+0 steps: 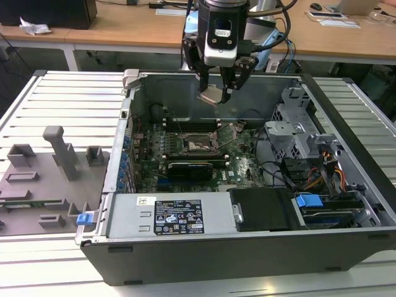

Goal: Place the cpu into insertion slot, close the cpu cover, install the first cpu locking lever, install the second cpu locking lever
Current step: 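Place the cpu into insertion slot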

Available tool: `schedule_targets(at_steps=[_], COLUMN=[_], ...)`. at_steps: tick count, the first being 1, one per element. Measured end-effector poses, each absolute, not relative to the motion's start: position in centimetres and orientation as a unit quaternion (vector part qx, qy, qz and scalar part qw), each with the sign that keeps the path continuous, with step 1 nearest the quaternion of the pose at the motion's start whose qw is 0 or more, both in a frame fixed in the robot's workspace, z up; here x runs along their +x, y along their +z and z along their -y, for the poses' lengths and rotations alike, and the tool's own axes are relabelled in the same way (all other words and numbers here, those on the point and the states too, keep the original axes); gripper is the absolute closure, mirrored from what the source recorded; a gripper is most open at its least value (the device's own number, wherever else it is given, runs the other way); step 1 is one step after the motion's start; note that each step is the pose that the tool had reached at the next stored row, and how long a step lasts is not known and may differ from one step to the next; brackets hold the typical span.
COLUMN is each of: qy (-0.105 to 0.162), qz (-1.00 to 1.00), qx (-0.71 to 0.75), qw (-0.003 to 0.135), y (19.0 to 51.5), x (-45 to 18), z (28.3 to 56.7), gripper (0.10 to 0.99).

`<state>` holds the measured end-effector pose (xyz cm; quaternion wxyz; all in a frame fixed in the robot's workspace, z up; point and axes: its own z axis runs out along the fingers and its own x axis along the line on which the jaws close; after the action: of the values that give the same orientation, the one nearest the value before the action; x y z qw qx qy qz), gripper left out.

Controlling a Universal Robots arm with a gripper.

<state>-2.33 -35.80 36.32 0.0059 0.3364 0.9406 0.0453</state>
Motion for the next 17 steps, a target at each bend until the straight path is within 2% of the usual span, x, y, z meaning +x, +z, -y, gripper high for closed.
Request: schedule_targets(at_steps=[17], qy=[0.045], qz=[-0.926], qx=[0.375], qw=[0.008], y=[36.3], x=[-2.33], z=[35.8], gripper=[0.549])
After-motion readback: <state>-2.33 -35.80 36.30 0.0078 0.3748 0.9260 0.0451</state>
